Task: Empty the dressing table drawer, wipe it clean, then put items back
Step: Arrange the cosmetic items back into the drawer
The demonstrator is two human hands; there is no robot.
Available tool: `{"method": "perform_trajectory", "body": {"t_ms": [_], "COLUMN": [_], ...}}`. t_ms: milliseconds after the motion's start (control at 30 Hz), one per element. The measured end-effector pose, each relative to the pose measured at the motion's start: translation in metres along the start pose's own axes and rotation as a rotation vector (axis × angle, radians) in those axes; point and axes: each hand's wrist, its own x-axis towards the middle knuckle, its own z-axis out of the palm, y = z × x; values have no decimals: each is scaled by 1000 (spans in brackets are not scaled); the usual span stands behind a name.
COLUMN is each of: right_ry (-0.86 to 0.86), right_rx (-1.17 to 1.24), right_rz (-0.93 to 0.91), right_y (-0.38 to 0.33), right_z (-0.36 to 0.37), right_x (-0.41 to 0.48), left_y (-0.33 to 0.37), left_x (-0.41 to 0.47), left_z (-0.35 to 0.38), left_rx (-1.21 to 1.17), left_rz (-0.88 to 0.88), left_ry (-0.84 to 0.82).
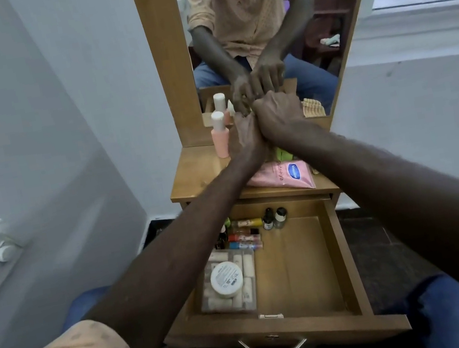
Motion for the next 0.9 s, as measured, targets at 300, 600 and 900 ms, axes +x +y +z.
{"method": "perform_trajectory", "body": {"t_ms": [300,600,900], "right_ry": [-45,-65,-93], "right_rx": [54,74,46], "right_rz": [-4,-28,-65], "right_y": [5,5,5], "right_z": [-1,0,-5], "right_x": [4,8,6], "left_y": [0,-4,-17], "left_x": [4,1,-14], "left_z": [2,-2,-20], "left_rx": [60,54,160], "left_rz": [53,63,110], "left_ry": [63,68,141]}}
